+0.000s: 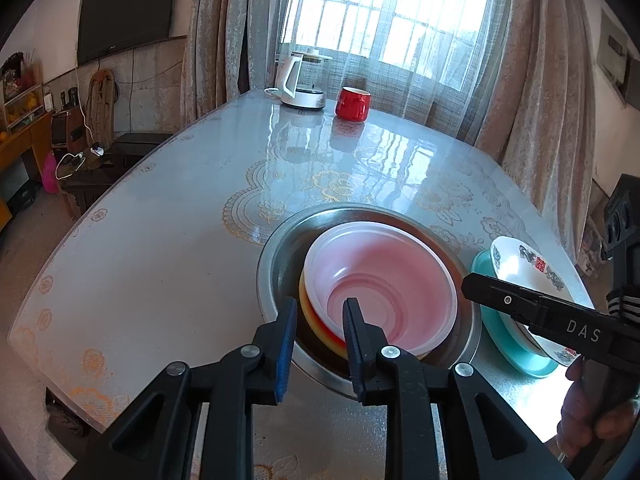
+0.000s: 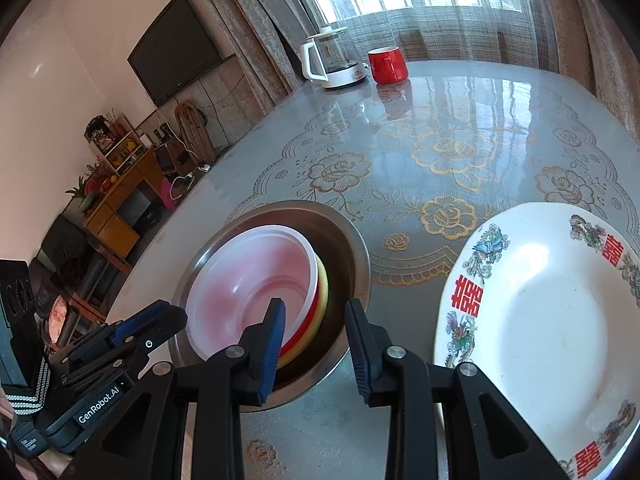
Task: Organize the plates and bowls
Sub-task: 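Open both grippers to release the red bowl, then grasp the steel basin rim with both grippers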
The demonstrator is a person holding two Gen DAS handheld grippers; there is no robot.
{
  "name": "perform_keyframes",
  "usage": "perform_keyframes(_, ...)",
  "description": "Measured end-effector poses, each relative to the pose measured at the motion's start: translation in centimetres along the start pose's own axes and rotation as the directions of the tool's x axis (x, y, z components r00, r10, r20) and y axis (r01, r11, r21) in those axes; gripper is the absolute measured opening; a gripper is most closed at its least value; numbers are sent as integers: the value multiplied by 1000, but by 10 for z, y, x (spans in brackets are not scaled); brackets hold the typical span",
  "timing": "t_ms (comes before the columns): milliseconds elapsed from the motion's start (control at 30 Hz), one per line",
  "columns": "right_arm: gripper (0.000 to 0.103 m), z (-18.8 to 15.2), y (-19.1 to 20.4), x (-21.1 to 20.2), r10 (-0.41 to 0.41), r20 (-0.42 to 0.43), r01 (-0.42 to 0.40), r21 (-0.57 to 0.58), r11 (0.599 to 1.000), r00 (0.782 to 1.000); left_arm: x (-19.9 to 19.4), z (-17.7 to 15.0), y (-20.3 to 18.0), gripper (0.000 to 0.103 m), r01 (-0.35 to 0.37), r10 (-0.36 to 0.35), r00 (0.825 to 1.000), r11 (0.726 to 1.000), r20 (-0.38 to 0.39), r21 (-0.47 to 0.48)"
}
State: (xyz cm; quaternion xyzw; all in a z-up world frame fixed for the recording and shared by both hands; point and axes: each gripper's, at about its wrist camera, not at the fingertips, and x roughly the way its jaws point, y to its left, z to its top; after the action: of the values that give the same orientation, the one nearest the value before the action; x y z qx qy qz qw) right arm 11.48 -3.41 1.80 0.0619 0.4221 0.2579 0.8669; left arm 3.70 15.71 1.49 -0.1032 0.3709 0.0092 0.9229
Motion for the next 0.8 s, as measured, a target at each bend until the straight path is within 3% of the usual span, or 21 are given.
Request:
perform_keyframes(200, 32, 1, -10, -11, -26, 31, 25, 18, 1000, 999, -13, 6, 22, 27, -16, 18, 999, 998, 43, -61)
perform_keyframes(367, 32, 3, -13, -12, -69, 24, 69, -11, 998, 997, -11, 6, 45, 27, -52, 55, 998, 993, 27, -105)
perform_keyframes(800, 26, 11, -4, 28, -120, -64, 112, -124, 986, 991, 25, 11, 38, 27, -37, 36, 999, 999, -31, -5)
